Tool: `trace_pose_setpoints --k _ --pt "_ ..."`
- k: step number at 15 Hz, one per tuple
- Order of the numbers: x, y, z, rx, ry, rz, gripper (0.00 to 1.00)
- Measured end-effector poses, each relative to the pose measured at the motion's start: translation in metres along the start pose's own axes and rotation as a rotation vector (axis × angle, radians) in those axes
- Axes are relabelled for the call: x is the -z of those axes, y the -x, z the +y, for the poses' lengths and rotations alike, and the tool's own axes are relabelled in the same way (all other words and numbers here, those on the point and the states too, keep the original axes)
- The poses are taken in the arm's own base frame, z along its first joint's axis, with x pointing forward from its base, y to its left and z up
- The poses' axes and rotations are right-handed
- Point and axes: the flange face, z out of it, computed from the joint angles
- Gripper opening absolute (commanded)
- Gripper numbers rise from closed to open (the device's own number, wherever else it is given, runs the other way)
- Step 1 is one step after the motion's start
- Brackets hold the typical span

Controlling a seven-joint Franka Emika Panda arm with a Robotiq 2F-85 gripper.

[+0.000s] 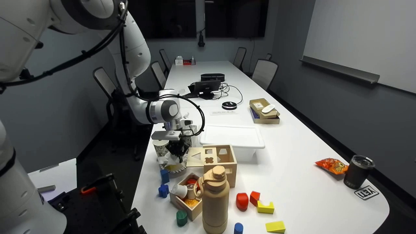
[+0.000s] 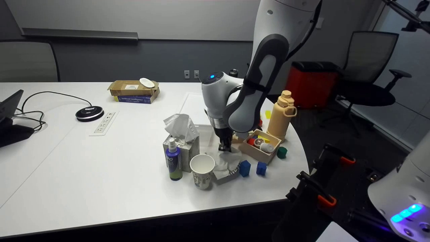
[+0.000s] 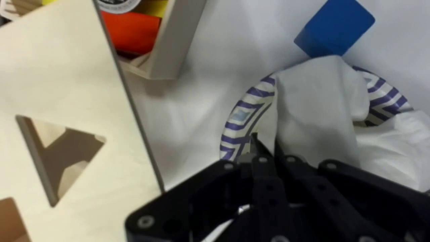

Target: Remove one tissue square from the box and use it wipe the black and white bowl.

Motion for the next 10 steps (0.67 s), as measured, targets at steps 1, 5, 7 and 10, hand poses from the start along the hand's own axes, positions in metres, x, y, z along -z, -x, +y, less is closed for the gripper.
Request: trace_pose_setpoints --k 1,5,7,10 --pt "-0.002 0.001 -0.003 0.009 0.003 -0.01 0.0" --pt "-0.016 0.011 -0.022 0.045 0.003 -0.07 0.0" --pt "-0.024 0.015 -0.032 0.063 -0.001 -0.093 0.0" --pt "-0.033 0.02 -0.049 0.086 -0.019 -0.114 0.0"
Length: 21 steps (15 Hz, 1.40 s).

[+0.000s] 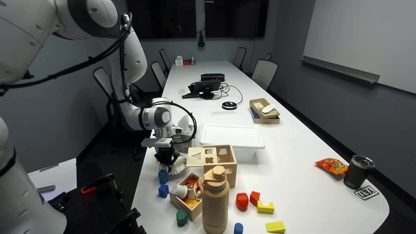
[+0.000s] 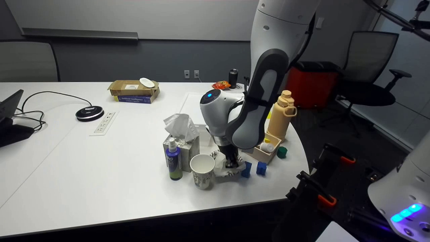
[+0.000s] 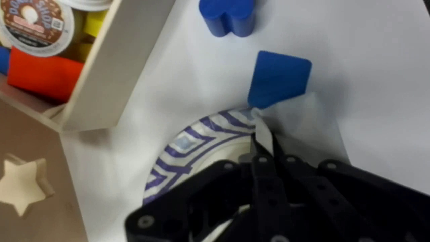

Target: Remove one tissue square from the box and use it wipe the black and white bowl.

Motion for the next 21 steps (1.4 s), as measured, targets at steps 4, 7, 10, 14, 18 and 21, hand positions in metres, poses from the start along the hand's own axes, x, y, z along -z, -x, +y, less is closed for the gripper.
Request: trace_pose_setpoints --k 4,7,10,14,18,21 --pt "0.006 -0.007 -0.021 -0.016 -0.061 0.016 0.0" --pt "0.015 -0.018 -0.018 -0.037 -0.074 0.05 0.0" --pt "0.02 -0.024 -0.003 -0.047 -0.052 0.087 0.0" --pt "0.019 -0.023 0.02 -0.033 0.009 0.124 0.0" --pt "0.016 -0.018 0.029 -0.025 0.044 0.11 0.0" --pt "0.01 -0.012 0.025 -0.02 0.043 0.051 0.0"
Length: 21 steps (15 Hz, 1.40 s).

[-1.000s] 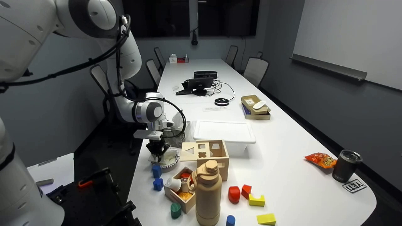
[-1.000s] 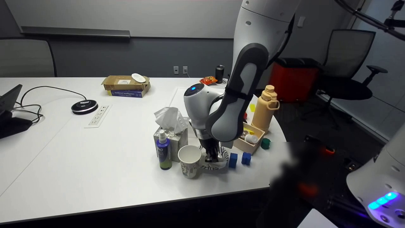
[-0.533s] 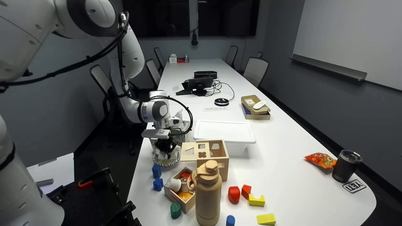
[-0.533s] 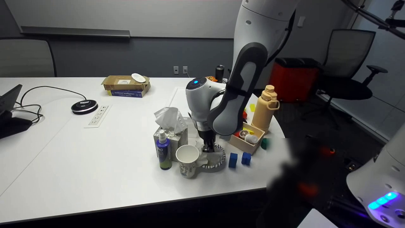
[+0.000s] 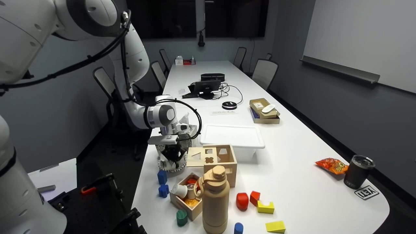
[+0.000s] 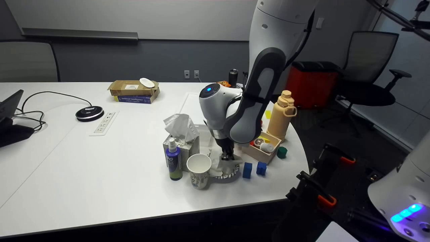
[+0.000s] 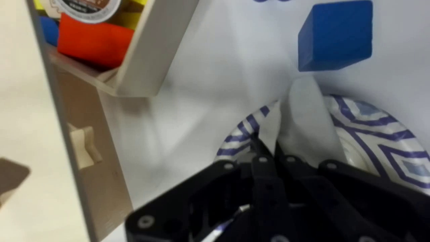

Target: Remove one tissue square from the box and use it wipe the black and white bowl.

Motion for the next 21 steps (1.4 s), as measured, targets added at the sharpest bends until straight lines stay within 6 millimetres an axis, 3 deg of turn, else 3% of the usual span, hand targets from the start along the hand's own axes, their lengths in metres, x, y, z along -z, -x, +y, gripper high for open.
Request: trace_pose_setpoints --k 4,11,15,21 --pt "-0.003 0.005 -0.021 0.024 -0.025 -0.075 0.0" --pt "0.009 -0.007 -0.057 0.032 -0.121 -0.042 0.0" --pt "0.014 -0.014 -0.052 0.022 -0.119 -0.013 0.0" --pt "0.01 -0.014 -0.019 -0.006 -0.077 0.003 0.0"
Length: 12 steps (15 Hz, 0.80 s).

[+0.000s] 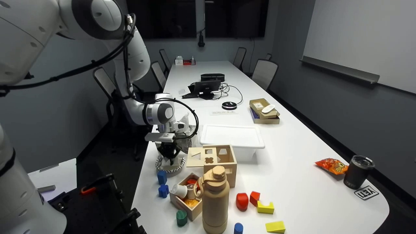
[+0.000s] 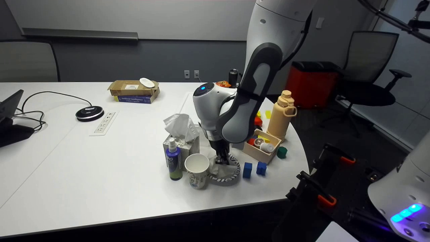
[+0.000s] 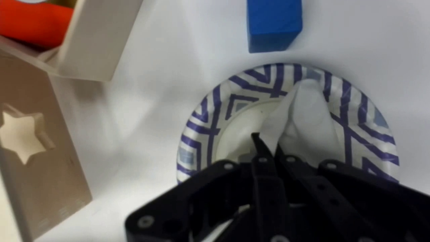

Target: Remove one tissue square from the box and use it wipe the black and white bowl.

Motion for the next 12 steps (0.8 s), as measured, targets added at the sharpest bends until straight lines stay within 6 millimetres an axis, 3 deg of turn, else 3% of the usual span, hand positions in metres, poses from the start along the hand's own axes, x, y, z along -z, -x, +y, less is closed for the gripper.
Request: trace_pose_setpoints --k 4,8,12 --pt "-0.004 0.005 0.007 -0.014 0.0 -0.028 0.0" --pt "-0.005 0.01 -0.006 -0.011 -0.062 -0.097 0.0" --pt "0.023 0.001 -0.003 -0.043 -0.114 -0.081 0.0"
